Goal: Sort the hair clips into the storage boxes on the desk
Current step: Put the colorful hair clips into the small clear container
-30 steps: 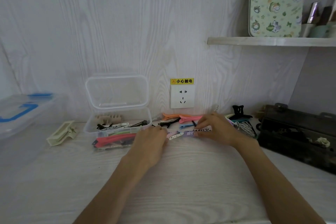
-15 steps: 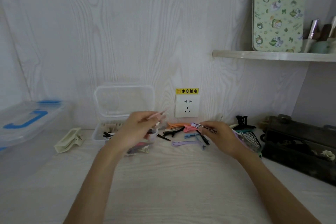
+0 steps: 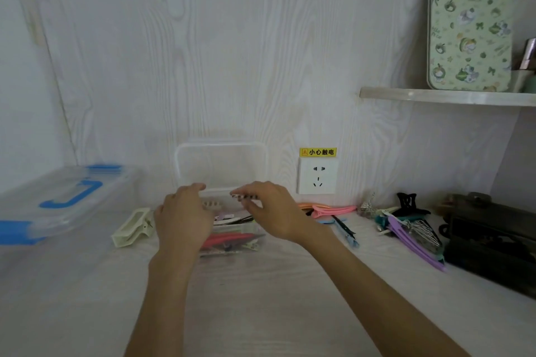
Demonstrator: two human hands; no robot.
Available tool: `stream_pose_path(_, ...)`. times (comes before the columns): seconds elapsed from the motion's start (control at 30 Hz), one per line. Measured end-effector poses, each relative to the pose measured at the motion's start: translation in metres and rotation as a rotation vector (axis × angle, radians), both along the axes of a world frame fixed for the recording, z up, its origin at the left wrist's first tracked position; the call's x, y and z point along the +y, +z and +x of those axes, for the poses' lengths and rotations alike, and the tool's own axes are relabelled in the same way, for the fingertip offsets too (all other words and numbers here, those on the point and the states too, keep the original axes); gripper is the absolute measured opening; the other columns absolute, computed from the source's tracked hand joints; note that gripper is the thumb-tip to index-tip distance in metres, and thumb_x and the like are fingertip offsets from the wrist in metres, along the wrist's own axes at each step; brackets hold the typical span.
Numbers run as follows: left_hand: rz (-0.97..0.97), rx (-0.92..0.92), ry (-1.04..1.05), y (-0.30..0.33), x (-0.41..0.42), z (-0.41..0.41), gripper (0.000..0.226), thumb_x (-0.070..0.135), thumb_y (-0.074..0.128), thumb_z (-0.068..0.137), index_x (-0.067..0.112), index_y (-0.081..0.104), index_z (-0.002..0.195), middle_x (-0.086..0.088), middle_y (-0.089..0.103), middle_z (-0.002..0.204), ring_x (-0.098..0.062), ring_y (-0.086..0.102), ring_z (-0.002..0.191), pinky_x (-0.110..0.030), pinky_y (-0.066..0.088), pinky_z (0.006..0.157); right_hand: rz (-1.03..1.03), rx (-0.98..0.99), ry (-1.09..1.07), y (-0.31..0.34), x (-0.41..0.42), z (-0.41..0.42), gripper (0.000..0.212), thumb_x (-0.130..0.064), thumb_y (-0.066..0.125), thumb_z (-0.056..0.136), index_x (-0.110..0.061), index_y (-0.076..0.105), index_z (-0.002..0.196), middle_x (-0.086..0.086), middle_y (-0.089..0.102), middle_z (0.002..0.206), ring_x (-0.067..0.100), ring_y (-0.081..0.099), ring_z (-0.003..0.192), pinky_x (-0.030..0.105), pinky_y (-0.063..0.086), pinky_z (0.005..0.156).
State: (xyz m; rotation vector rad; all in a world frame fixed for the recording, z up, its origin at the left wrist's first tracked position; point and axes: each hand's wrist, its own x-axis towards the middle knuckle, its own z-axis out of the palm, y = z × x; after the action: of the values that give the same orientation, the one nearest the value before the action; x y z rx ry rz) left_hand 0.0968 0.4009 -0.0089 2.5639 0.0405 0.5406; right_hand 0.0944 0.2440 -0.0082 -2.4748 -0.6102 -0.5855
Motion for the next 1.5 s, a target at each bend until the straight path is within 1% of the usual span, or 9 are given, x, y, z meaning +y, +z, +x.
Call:
stream_pose_path(0.13, -0.102, -0.235, 0.035, 0.001, -0.007, -0.002, 0.045, 0.005, 0.052, 0.084, 0.019, 0.054, 0.127, -0.009, 0.059, 0.127, -0.031, 0.051, 0.116, -0.044, 0.040, 0.098, -0.002, 0.034, -0.097, -0.008, -0.021, -0.001, 0.035, -0.020, 0.054, 0.092, -0.024, 0.055, 0.127, -0.003, 0.061, 0.122, 0.015, 0.051, 0.115, 0.031, 0.036, 0.101)
stream_pose_path(0.3, -0.161, -0.535, -0.171, 0.003, -0.044, -0.018, 0.029, 0.007, 0.056, 0.087, 0.018, 0.062, 0.113, -0.002, 0.064, 0.111, -0.023, 0.057, 0.103, -0.036, 0.045, 0.087, 0.077, 0.011, -0.388, -0.013, -0.098, -0.011, 0.026, -0.021, 0.055, 0.090, -0.027, 0.062, 0.115, -0.008, 0.063, 0.105, 0.009, 0.052, 0.098, 0.023, 0.037, 0.083)
stream_pose_path(0.47, -0.032, -0.404, -0.563, -0.021, -0.097, -0.034, 0.033, 0.008, 0.047, 0.092, 0.023, 0.059, 0.119, 0.006, 0.060, 0.116, -0.012, 0.053, 0.106, -0.029, 0.048, 0.087, 0.120, 0.123, -0.604, -0.035, -0.156, -0.018, 0.022, -0.023, 0.054, 0.092, -0.017, 0.067, 0.108, 0.001, 0.069, 0.101, 0.014, 0.060, 0.088, 0.027, 0.046, 0.081)
stream_pose_path(0.6, 0.126, -0.195, -0.708, -0.046, -0.116, -0.039, 0.048, 0.008, 0.039, 0.094, 0.022, 0.039, 0.140, 0.003, 0.045, 0.142, -0.015, 0.042, 0.128, -0.031, 0.041, 0.102, 0.118, 0.261, -0.639, -0.044, -0.162, -0.017, 0.037, -0.039, 0.054, 0.089, -0.012, 0.067, 0.112, 0.008, 0.070, 0.110, 0.020, 0.064, 0.098, 0.032, 0.049, 0.085)
stream_pose_path(0.77, 0.310, -0.007, -0.640, -0.060, -0.115, -0.030, 0.047, 0.022, 0.032, 0.099, 0.016, 0.029, 0.145, -0.003, 0.038, 0.147, -0.018, 0.034, 0.135, -0.031, 0.031, 0.107, 0.021, 0.395, -0.652, -0.047, -0.158, -0.019, 0.050, -0.052, 0.068, 0.074, -0.012, 0.068, 0.103, 0.002, 0.065, 0.100, 0.018, 0.061, 0.094, 0.032, 0.049, 0.080)
stream_pose_path(1.03, 0.262, -0.099, -0.647, -0.057, -0.109, -0.026, 0.025, 0.027, 0.045, 0.095, 0.025, 0.066, 0.109, 0.003, 0.059, 0.100, -0.016, 0.053, 0.099, -0.027, 0.037, 0.070, 0.012, 0.387, -0.534, -0.042, -0.151, -0.027, 0.018, -0.024, 0.067, 0.082, -0.009, 0.071, 0.093, 0.006, 0.065, 0.086, 0.021, 0.060, 0.082, 0.034, 0.049, 0.079)
stream_pose_path(1.23, 0.217, -0.269, -0.664, -0.038, -0.097, -0.026, 0.025, 0.029, 0.042, 0.097, 0.027, 0.060, 0.113, 0.009, 0.055, 0.110, -0.010, 0.047, 0.106, -0.027, 0.042, 0.078, 0.055, 0.293, -0.436, -0.048, -0.153, -0.025, 0.015, -0.016, 0.069, 0.078, -0.028, 0.060, 0.079, -0.003, 0.062, 0.087, 0.012, 0.057, 0.078, 0.020, 0.043, 0.065)
stream_pose_path(1.4, -0.068, -0.493, -0.585, -0.013, -0.076, -0.020, 0.018, 0.025, 0.049, 0.095, 0.025, 0.064, 0.105, 0.011, 0.058, 0.097, -0.009, 0.047, 0.090, -0.023, 0.043, 0.073, 0.044, 0.225, -0.434, -0.050, -0.155, -0.021, 0.015, -0.013, 0.067, 0.081, -0.017, 0.071, 0.095, -0.001, 0.067, 0.090, 0.012, 0.060, 0.084, 0.021, 0.043, 0.074)
stream_pose_path(1.5, -0.042, -0.552, -0.370, -0.011, -0.054, -0.007, 0.017, 0.018, 0.051, 0.093, 0.021, 0.066, 0.102, 0.005, 0.061, 0.099, -0.016, 0.050, 0.093, -0.027, 0.038, 0.079, 0.242, 0.140, -0.443, -0.040, -0.151, -0.022, 0.015, -0.008, 0.067, 0.082, -0.010, 0.071, 0.097, 0.001, 0.069, 0.090, 0.013, 0.062, 0.085, 0.019, 0.042, 0.075)
